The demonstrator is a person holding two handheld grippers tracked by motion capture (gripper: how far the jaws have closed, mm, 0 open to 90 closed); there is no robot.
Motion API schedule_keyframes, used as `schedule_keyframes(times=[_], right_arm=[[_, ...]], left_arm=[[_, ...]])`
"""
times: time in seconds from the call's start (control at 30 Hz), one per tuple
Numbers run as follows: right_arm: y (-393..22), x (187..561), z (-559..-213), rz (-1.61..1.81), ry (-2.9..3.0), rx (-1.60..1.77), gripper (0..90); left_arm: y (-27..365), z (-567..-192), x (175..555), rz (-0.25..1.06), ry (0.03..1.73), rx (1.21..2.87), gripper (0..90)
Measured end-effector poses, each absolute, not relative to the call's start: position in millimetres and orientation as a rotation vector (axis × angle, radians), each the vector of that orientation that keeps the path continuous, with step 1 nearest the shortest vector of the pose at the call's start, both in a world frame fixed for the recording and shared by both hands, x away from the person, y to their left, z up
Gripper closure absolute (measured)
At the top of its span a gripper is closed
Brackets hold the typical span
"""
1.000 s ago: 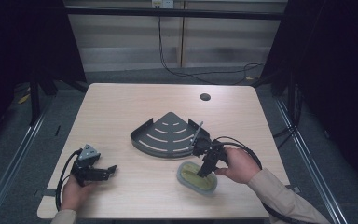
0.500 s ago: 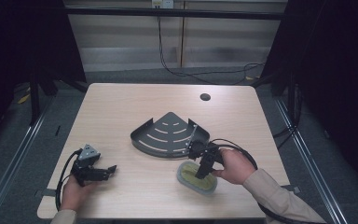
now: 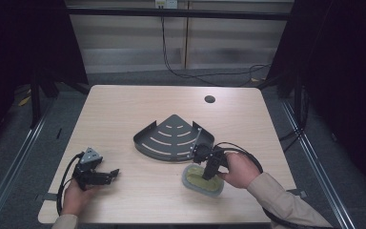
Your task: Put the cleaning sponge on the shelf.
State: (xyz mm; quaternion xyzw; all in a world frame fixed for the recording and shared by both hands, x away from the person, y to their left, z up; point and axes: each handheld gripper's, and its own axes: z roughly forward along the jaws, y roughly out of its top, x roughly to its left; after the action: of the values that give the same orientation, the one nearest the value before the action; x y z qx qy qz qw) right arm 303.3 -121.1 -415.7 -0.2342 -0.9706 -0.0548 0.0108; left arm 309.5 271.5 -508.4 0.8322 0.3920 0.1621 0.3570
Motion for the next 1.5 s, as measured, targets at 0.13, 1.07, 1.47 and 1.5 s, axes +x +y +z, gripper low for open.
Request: schedule_keyframes(times=[0.13,1.07,1.47,1.5], right_arm=[[-124,303,-412,-0.175,-3.040,-0.742,71.3],[-137,314,-371,-0.163,-3.068,-0.738,71.7],[-140,323,-358,-0.197,-3.064,-0.753,71.7],[-140,325,-356,-0.204,-3.071,-0.745,71.7]], left_arm=[[271,-508,309,0.417,1.013,2.149,14.4],[271,-508,309,0.417,1.013,2.148,14.4],[271,-509,309,0.417,1.016,2.144,14.4],[271,-509,309,0.416,1.016,2.144,14.4]])
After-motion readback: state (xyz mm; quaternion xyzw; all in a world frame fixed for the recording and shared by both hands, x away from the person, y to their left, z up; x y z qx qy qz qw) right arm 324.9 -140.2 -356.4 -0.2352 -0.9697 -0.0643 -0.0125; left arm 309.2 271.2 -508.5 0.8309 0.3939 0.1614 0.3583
